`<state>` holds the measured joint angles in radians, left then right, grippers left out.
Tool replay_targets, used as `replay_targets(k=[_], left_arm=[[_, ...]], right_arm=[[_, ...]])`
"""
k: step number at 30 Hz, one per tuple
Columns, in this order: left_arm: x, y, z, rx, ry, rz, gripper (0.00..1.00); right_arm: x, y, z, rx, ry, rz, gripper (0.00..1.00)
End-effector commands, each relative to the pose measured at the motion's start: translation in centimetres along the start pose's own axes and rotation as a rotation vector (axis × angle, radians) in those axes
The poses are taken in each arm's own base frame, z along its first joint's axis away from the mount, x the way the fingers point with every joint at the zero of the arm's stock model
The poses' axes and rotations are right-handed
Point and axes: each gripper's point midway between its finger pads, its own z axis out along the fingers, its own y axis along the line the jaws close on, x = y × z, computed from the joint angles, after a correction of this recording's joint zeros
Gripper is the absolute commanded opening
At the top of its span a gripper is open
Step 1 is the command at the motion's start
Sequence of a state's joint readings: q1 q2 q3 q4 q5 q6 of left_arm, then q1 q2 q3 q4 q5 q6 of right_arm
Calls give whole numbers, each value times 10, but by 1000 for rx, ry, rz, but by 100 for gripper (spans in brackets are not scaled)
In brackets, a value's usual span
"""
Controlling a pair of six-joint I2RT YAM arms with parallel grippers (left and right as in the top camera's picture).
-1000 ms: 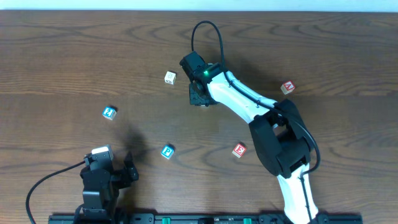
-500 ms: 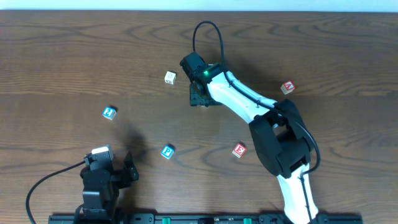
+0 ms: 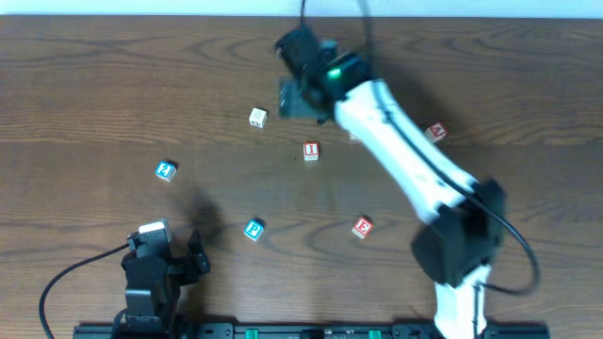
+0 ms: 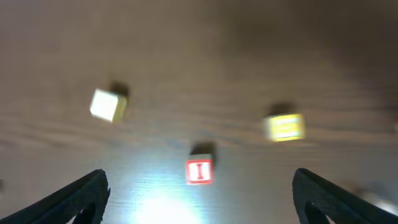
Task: Spell out Ai2
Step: 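Carry the 'I' block to table center and set it down, then move the right gripper to the red 'A' block at back right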
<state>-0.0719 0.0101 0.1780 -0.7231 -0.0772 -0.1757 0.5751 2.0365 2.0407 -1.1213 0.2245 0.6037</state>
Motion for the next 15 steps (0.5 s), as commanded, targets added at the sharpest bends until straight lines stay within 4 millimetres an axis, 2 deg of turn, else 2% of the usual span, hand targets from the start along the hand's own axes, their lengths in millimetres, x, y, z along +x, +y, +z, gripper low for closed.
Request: replay_targets(k=[1,3,5,7,10,15], left_arm=[[7,1,3,-2,21,3,95],[7,1,3,-2,21,3,95],[7,1,3,-2,21,3,95],[7,1,3,-2,21,3,95],[7,1,3,-2,20,3,95],[7,1,3,-2,21,3,95]], right_arm=[[-26,-70,-13,146,-42,207,94],[-20,-112,-4,220,30,339,95],[-14,-142,6,254,102,427,94],[-5,-186,20,330,169,508,98],[10,-218,39,384,222,558,98],[33,-249,69,415,269,619,98]])
